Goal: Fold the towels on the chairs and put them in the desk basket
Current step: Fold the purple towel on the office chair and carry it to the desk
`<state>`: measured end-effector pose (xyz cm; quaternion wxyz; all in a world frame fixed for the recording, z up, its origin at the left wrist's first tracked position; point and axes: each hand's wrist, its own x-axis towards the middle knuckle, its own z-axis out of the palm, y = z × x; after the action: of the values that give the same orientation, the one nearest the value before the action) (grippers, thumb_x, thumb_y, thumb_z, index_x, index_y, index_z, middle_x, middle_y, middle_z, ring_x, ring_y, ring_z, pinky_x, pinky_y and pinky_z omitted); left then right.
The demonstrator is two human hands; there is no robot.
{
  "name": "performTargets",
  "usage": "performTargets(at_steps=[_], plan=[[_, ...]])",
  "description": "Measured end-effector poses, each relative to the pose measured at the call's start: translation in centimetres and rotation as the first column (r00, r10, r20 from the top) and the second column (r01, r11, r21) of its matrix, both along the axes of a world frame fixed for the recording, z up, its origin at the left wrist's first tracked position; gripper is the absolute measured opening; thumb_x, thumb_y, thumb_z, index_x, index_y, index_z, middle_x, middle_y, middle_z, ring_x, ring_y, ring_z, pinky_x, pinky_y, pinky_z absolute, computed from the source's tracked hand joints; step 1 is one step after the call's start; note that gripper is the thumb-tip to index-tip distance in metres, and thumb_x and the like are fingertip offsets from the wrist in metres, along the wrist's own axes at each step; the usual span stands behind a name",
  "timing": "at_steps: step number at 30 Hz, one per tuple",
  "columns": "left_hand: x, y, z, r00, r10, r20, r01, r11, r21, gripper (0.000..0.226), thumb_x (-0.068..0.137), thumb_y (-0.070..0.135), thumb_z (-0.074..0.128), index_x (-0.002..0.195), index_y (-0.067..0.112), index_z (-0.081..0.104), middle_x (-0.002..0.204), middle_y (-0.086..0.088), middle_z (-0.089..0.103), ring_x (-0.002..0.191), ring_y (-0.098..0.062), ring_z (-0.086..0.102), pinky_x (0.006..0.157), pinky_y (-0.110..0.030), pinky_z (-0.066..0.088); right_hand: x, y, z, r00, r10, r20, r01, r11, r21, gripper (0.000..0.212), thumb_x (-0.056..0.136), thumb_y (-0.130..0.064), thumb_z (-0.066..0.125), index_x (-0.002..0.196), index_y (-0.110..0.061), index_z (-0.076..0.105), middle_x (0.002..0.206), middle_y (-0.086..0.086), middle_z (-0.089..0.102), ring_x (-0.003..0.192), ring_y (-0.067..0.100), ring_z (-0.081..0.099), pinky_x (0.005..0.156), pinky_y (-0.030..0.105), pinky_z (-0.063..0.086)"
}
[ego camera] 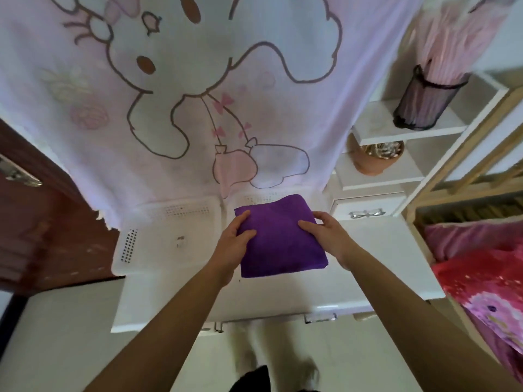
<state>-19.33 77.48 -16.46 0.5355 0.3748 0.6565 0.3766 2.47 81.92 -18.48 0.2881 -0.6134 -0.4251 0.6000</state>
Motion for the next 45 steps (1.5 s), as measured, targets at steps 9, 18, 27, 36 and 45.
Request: performTargets(at_steps=[9,18,27,36,45], plan=[[-1.5,8.8,-6.9,0.988,-0.148,-0.042,0.141,0.980,-0.144,0.056,0.092,0.006,0.048,0.138,0.036,0.049,0.137,0.005,0.052,0.112,-0.013,0.057,0.095,-0.030,0.050,-1.5,8.1,-7.7,0.997,0.011,0.070,0.007,0.966,-0.257,0.054,0.087,-0.016,0.067,0.138,-0.015,0.049,0.122,0.011,0.065,0.102,0.029,0.068,0.085,0.040,0.057],[-3.8,13.1,-11.9,0.977,-0.181,-0.111,0.150,0.959,-0.241,0.058,0.094,0.001,0.043,0.143,0.031,0.045,0.143,0.003,0.047,0.112,-0.012,0.056,0.093,-0.025,0.050,-5.6,12.9,-13.8,0.965,0.121,0.231,-0.038,0.940,-0.338,0.052,0.089,-0.006,0.065,0.138,-0.013,0.049,0.112,0.013,0.068,0.098,0.030,0.069,0.078,0.036,0.056],[-3.1,14.2,-13.0,0.842,-0.413,-0.348,0.274,0.881,-0.384,0.071,0.095,0.019,0.051,0.156,0.017,0.014,0.161,-0.009,0.013,0.144,-0.028,0.026,0.116,-0.037,0.029,-4.6,13.1,-16.0,0.900,0.268,0.344,-0.128,0.917,-0.378,0.066,0.088,-0.022,0.069,0.147,-0.016,0.040,0.116,0.008,0.069,0.106,0.027,0.066,0.099,0.043,0.053],[-1.4,13.3,-14.3,0.371,-0.720,-0.586,0.562,0.677,-0.476,0.075,0.098,0.025,0.046,0.157,0.017,0.000,0.162,-0.015,-0.016,0.150,-0.034,-0.012,0.123,-0.047,0.008,-3.7,13.1,-15.4,0.833,0.448,0.324,-0.308,0.863,-0.401,0.078,0.090,-0.024,0.072,0.153,-0.016,0.028,0.118,0.008,0.066,0.095,0.025,0.066,0.076,0.032,0.057],[-2.5,14.7,-16.8,0.229,-0.840,-0.492,0.636,0.511,-0.578,0.090,0.094,0.030,0.053,0.156,0.015,-0.012,0.159,-0.016,-0.027,0.147,-0.035,-0.022,0.122,-0.044,0.000,-2.7,11.2,-15.8,0.832,0.368,0.415,-0.252,0.917,-0.308,0.073,0.092,-0.023,0.071,0.151,-0.018,0.030,0.113,0.006,0.065,0.098,0.024,0.063,0.083,0.029,0.049]])
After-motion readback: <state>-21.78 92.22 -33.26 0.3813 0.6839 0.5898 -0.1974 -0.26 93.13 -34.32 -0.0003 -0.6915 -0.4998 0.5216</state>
